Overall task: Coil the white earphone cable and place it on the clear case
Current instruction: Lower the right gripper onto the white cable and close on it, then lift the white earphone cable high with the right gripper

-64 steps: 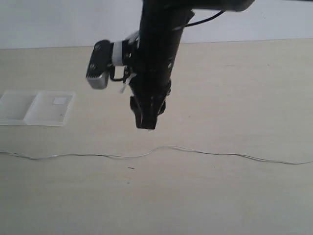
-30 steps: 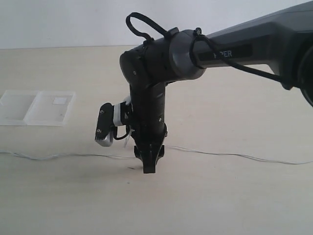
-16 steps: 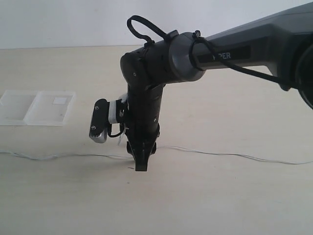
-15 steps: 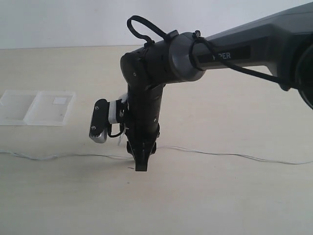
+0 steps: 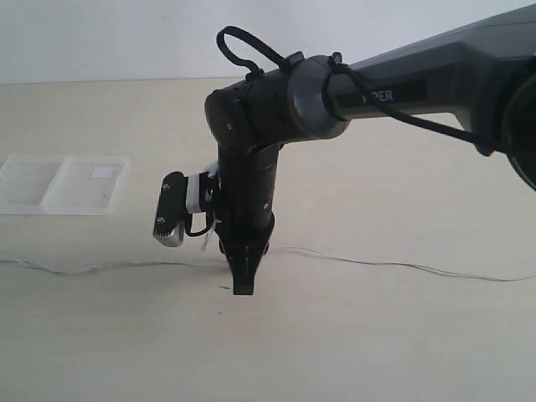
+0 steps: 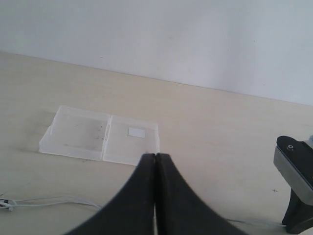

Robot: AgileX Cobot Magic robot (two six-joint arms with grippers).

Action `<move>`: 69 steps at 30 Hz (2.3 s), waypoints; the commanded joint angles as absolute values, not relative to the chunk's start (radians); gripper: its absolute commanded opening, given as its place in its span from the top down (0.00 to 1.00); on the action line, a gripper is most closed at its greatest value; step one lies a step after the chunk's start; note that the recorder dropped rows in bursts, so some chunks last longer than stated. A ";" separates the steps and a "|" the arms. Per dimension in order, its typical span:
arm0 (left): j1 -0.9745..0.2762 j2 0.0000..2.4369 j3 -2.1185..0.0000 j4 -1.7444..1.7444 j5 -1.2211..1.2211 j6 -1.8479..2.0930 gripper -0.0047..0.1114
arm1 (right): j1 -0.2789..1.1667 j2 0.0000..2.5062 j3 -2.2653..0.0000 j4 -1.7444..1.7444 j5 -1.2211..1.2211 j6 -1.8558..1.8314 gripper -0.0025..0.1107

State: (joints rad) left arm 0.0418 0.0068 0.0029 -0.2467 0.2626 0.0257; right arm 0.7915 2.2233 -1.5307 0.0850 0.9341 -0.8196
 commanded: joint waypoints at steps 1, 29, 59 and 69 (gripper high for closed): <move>0.040 0.000 0.000 -0.247 0.260 0.026 0.96 | 0.790 2.245 -1.523 0.070 0.950 -0.825 0.98; 0.040 0.000 0.000 -0.247 0.260 0.026 0.96 | 0.790 1.861 -2.011 0.070 1.221 -0.389 0.98; 0.040 0.000 0.000 -0.247 0.260 0.026 0.96 | 0.790 1.835 -2.430 0.029 1.221 -0.049 0.98; 0.040 0.000 0.000 -0.247 0.260 0.026 0.96 | 0.790 1.810 -2.396 -0.076 1.161 0.046 0.98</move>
State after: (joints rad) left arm 0.0418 0.0068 0.0029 -0.2467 0.2626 0.0257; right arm 0.7915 1.8343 -2.4012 -0.0695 1.2038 0.0163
